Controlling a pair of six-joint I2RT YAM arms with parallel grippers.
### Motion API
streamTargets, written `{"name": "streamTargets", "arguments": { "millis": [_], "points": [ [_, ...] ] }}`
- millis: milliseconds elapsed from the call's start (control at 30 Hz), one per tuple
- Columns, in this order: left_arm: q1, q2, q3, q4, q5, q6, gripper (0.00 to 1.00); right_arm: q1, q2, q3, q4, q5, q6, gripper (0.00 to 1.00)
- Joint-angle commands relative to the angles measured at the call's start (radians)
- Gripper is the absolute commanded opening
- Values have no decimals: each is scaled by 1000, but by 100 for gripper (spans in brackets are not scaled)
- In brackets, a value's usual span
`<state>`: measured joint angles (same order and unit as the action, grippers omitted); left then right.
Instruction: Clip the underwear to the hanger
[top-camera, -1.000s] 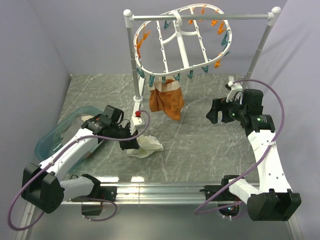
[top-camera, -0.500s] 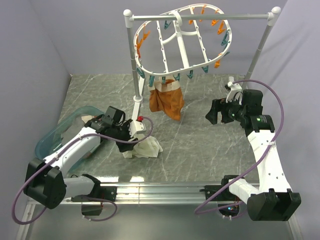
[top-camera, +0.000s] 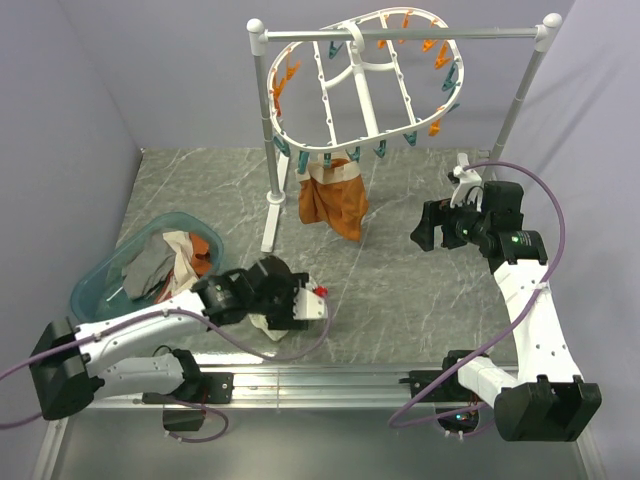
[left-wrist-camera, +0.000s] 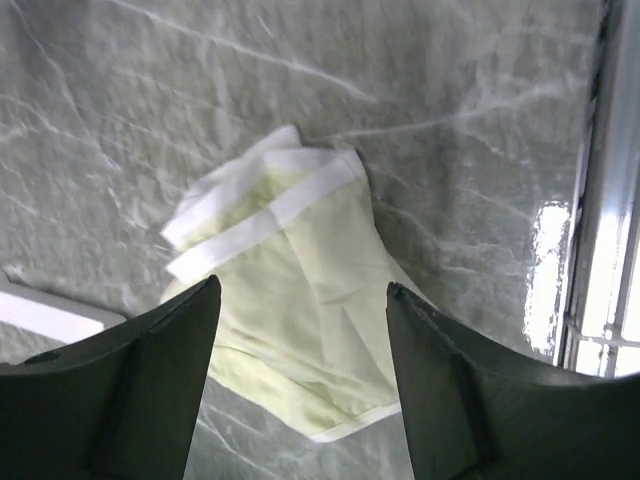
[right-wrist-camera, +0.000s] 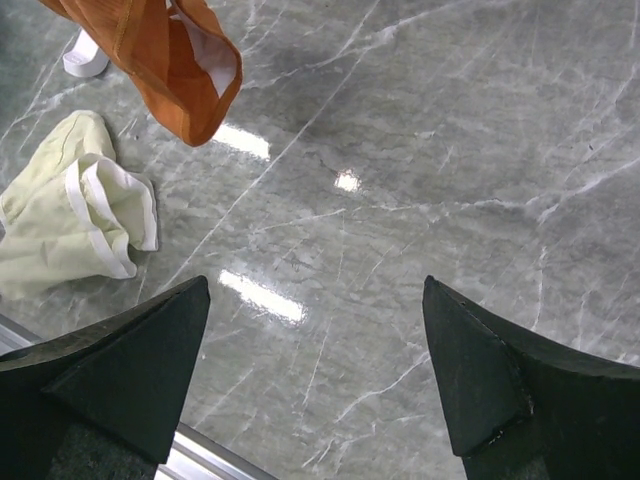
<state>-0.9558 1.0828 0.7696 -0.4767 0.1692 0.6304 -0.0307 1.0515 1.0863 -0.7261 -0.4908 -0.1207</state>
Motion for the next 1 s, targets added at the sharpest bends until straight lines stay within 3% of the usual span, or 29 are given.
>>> {"name": "streamTargets", "arguments": {
  "millis": [0,133,167,233,300,400,533,700,833,967],
  "points": [
    [-119,31,-71,142,-282,-83,72,-6,1,0,27,8,-5,93],
    [-289,58,-168,295,-478,-101,72,-8,2,-2,27,11,-7,93],
    [-335,87,-153,297,-494,-127,66,-6,-1,-5,30,11,-4,93],
    [-340,106,-139,280,-469,-158,64,-6,-1,-5,30,12,-2,93],
    [-340,136,-96,256,-412,-210,55,-8,1,-2,28,12,-2,93],
    [-328,175,-43,211,-282,-265,44,-8,2,3,27,20,-2,94],
    [-302,206,-16,179,-127,-304,44,-9,-1,-2,28,31,-4,94],
    [-247,297,17,194,-89,-319,49,-11,1,-6,31,24,0,93],
    [-138,394,91,179,-27,-322,46,-14,2,-2,28,31,-2,94],
    [-115,456,123,191,-43,-304,45,-15,-5,-9,27,40,-5,93]
  ]
}}
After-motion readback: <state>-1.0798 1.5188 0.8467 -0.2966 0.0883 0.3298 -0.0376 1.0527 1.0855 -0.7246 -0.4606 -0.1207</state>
